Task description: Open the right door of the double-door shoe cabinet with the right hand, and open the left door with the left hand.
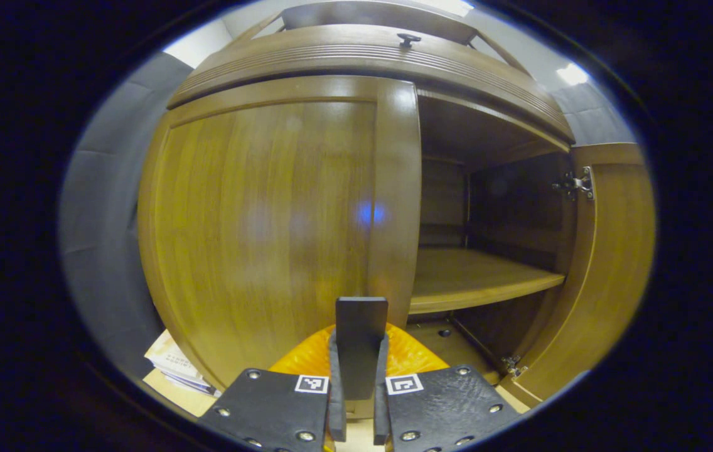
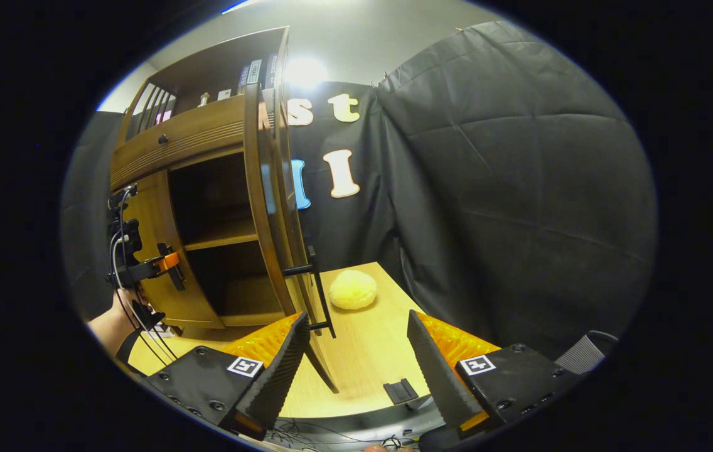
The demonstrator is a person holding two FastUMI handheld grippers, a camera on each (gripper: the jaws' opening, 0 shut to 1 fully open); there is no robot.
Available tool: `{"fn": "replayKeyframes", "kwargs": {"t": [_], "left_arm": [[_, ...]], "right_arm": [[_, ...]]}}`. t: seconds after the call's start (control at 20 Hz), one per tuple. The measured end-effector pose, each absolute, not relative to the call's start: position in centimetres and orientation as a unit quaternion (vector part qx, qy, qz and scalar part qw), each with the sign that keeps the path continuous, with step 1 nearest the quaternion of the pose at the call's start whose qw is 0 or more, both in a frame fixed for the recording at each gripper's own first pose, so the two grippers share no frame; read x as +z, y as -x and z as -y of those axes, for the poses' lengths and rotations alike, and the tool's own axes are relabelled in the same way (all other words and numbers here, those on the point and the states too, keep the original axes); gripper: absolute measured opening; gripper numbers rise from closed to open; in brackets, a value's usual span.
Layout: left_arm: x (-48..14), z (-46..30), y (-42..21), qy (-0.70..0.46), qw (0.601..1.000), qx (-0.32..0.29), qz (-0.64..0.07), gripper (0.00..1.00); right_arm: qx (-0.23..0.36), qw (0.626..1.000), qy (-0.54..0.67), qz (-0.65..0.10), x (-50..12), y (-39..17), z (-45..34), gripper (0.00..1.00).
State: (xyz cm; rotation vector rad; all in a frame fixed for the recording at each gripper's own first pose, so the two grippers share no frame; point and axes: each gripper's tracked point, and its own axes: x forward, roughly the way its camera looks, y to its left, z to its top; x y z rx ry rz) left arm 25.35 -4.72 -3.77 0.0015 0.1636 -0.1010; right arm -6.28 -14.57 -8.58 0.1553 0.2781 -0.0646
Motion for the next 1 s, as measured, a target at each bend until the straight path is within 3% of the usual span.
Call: {"fn": "replayKeyframes", "kwargs": {"t": [0.1,0.65,0.7,0.8,1.0], "left_arm": [[-3.7,4.7,-25.2,-0.002,0.995,-0.053,-0.081,0.19],[-3.0,3.8,-20.2,0.002,0.994,-0.089,-0.061,0.19],[-2.6,3.8,-20.2,0.002,0.994,-0.094,-0.058,0.19],[-2.1,3.8,-19.7,0.003,0.993,-0.103,-0.053,0.19],[-1.3,3.5,-18.8,0.007,0.992,-0.121,-0.044,0.19]], "right_arm": [[-0.032,0.987,-0.081,-0.138,-8.6,6.3,14.3,0.92],[-0.007,0.985,-0.095,-0.142,-9.6,6.8,11.0,0.93],[-0.002,0.985,-0.095,-0.142,-9.6,6.7,10.5,0.98],[0.006,0.986,-0.09,-0.14,-9.6,6.6,9.5,0.93],[0.021,0.987,-0.083,-0.136,-9.8,6.4,7.6,0.92]]}}
